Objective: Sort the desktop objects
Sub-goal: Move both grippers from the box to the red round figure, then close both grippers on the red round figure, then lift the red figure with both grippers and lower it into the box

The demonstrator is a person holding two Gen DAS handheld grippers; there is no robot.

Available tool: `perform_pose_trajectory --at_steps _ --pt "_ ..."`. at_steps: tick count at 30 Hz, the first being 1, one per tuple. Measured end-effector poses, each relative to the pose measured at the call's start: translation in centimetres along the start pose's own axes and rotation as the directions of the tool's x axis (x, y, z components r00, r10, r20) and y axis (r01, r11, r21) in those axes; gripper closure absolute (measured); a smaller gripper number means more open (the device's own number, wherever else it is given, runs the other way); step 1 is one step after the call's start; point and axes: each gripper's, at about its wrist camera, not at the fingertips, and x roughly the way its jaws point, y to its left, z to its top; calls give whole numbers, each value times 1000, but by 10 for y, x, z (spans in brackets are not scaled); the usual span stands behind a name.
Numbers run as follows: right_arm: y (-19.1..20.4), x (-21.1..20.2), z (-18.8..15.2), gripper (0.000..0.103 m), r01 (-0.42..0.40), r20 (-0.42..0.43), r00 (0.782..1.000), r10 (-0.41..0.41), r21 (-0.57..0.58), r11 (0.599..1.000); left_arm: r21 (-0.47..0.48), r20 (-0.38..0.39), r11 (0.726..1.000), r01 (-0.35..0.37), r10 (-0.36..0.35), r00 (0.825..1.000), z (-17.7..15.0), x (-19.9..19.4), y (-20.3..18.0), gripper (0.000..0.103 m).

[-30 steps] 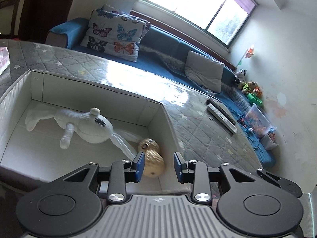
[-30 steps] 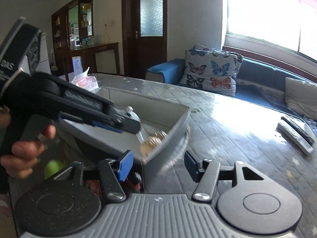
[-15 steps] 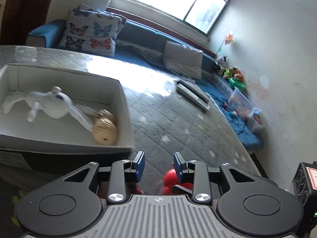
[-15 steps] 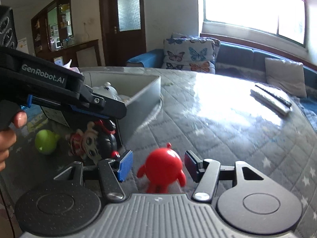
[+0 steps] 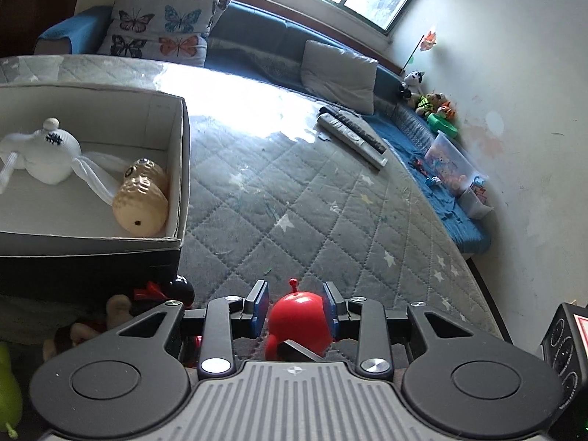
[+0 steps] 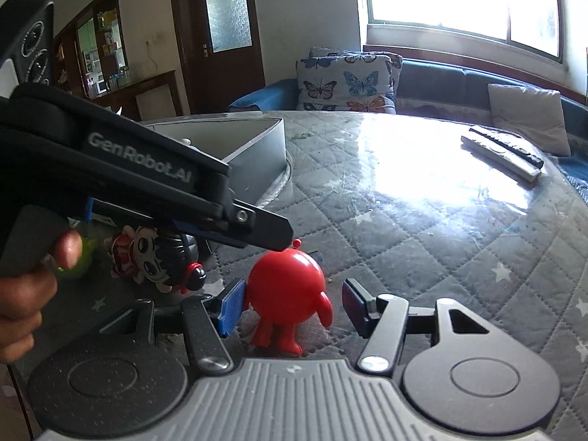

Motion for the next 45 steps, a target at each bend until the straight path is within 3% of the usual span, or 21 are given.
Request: perform_pose_trajectory --at_steps 16,23,35,40,45 --pt "-9 10 -5 44 -52 -22 998 53 50 997 -18 -6 1000 -4 4 1000 2 10 0 67" --pt "-10 13 -4 52 -73 -21 997 74 58 996 -35 -24 999 -2 1 1000 3 16 -1 66" --pt "-12 7 -7 54 -73 -5 997 74 78 994 -40 -48 999 19 -21 999 2 18 -3 66" --pt "-5 -3 -1 54 -62 11 998 61 45 997 -30 -7 999 45 -45 999 3 2 -5 66" --pt "12 -15 25 54 -68 56 996 70 -27 997 -22 94 998 51 -49 994 16 -32 -1 66"
